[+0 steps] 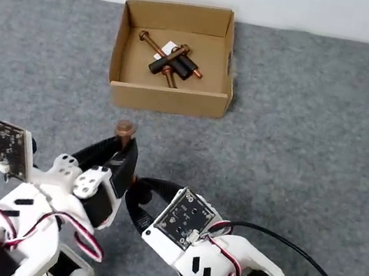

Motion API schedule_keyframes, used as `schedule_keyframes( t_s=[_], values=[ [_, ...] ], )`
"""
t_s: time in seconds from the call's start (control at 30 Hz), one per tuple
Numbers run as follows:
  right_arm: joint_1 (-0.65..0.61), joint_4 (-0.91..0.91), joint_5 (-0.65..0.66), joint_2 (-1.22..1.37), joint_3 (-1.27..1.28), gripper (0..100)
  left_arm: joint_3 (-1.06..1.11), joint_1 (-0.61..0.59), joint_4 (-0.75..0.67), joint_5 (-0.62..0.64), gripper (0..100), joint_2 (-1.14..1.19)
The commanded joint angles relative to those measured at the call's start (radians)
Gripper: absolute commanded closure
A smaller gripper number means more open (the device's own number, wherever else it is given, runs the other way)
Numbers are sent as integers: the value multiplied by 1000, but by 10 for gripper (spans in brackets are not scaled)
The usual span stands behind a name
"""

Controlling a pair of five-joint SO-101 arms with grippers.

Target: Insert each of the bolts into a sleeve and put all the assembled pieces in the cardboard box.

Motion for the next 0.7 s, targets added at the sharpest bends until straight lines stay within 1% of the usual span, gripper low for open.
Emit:
schedule_keyframes(
  t_s=[0.0,0.13,0.23,0.4,0.47,0.57,0.6,0.67],
  values=[
    [-4,-30,3,-7,-12,991,-74,48,129,6,995,17],
    [-2,-30,3,-12,-12,991,-111,66,216,-2,995,17],
    [12,-30,6,-13,-12,991,-107,68,261,-51,995,17],
    [31,-30,8,-13,-12,991,-104,64,272,-58,983,20],
    [31,-30,8,-13,-12,991,-102,64,272,-58,923,23],
    [33,-30,9,-13,-12,991,-79,46,287,-60,773,23],
    [33,-30,9,-13,-12,991,-71,29,298,-60,737,25],
    [33,-30,9,-13,-12,991,-62,2,318,-60,718,25]
  ],
)
